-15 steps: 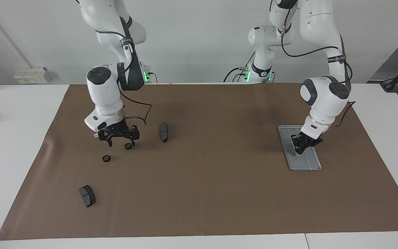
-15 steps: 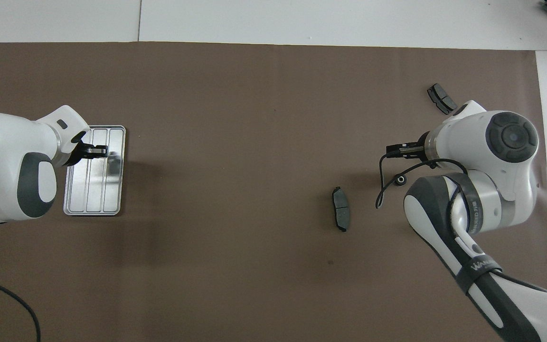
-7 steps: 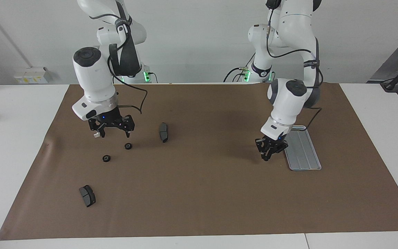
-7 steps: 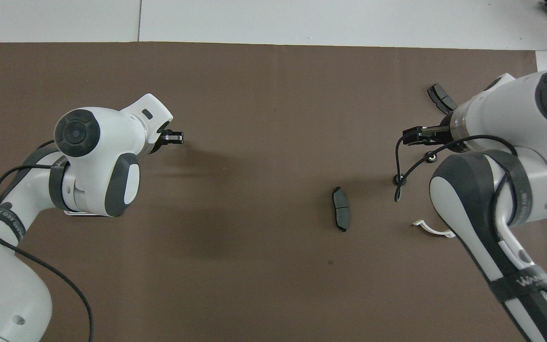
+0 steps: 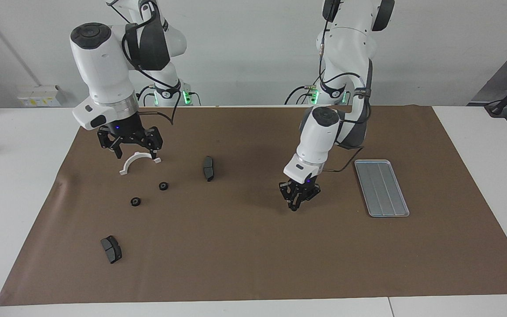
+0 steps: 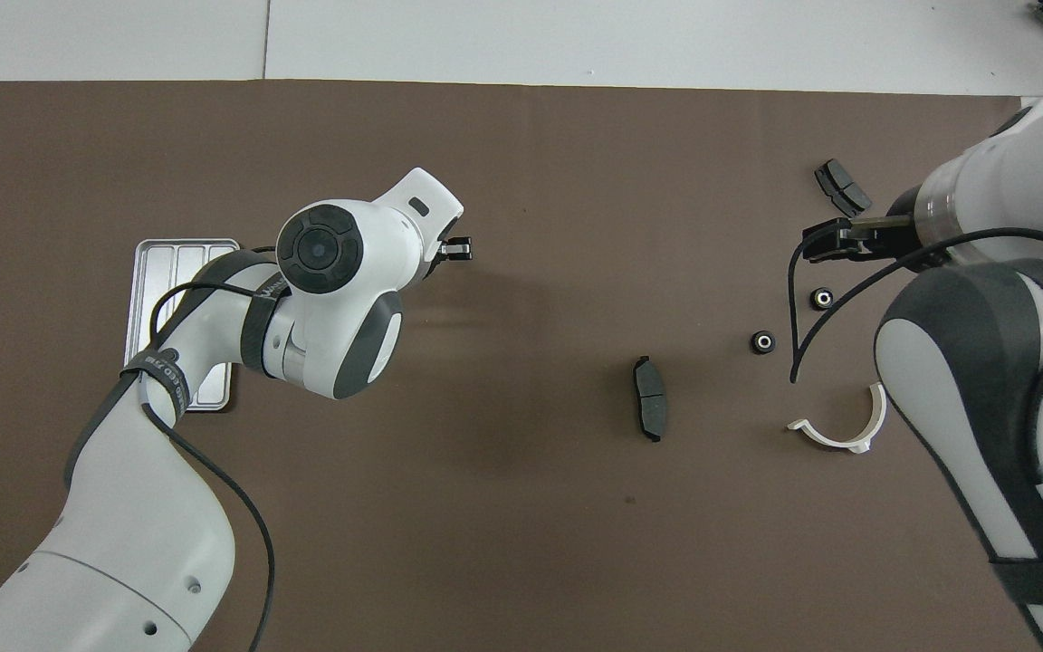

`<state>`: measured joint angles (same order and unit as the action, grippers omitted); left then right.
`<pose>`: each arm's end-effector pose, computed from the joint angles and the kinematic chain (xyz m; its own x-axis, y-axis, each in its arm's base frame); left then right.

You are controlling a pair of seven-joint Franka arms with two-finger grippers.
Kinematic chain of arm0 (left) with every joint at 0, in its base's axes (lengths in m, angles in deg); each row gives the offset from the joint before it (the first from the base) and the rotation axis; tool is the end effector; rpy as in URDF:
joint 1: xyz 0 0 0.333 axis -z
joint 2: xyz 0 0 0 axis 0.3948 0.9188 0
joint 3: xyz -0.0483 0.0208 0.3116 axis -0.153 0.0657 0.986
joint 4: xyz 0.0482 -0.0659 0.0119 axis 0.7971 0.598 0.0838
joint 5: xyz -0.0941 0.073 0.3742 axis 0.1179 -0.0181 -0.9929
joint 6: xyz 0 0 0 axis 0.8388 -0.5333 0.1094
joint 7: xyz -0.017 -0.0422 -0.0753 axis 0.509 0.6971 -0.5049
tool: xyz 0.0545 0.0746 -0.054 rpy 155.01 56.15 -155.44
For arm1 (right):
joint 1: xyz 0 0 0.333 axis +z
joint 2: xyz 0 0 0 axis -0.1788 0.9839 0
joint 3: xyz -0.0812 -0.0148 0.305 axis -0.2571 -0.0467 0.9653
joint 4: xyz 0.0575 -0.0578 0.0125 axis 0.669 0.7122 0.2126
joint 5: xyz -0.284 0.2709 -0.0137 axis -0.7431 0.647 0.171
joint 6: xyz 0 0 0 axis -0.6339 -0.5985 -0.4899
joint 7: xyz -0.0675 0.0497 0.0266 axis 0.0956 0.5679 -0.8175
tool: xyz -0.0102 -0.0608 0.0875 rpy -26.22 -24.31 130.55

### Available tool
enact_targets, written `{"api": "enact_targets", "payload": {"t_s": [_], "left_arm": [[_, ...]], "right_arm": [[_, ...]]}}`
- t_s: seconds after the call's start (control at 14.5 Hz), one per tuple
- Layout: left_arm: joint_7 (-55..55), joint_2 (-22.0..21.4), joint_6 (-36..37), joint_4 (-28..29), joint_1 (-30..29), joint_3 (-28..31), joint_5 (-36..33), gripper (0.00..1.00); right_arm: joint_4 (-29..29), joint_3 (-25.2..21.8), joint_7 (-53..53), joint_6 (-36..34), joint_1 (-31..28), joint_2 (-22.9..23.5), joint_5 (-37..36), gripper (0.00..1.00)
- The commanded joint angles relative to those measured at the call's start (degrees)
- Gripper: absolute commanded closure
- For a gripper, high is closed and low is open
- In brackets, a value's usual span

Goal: Place bearing gear from tray to pile

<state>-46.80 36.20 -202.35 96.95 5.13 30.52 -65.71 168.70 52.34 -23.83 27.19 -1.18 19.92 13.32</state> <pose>0.6082 -0.3241 0.3403 0.9615 -0.0107 0.2746 -0.0589 -0.9841 0.1676 0.5954 0.0684 0.5409 0.9936 -0.0288 0.1093 -0.0349 -0.9979 0.0538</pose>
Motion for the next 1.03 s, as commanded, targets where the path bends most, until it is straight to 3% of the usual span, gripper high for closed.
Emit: {"api": "enact_targets", "payload": {"t_s": [0.0,0.21,0.62,0.69,0.83,0.96], "left_arm": [[-1.7,4.0,-1.6,-6.0,0.7,0.8,-0.5,1.0],[-1.3,5.2,-6.3,-6.1,0.2,0.6,0.2,1.0],[-1.1,6.3,-8.0,-6.1,-0.2,0.4,0.5,1.0],[-1.2,6.2,-8.1,-5.8,0.3,0.3,1.0,0.94],[-1.8,6.0,-8.0,-6.1,0.5,0.3,1.5,0.0],[-2.0,5.8,-7.7,-6.3,0.5,0.4,1.5,0.0]], "right_arm": [[-0.3,0.5,-0.1,2.5,-0.6,1.7,0.9,0.0],[-0.5,0.5,-0.3,7.9,-0.1,5.7,3.2,0.0],[-0.7,0.9,-1.2,19.8,3.8,13.6,3.4,0.0],[-0.7,0.9,-1.2,21.3,4.0,14.6,3.9,0.0],[-1.4,0.9,-1.2,24.2,6.1,16.5,7.3,0.0],[-1.4,1.0,-2.3,26.5,6.3,17.6,7.6,0.0]]}}
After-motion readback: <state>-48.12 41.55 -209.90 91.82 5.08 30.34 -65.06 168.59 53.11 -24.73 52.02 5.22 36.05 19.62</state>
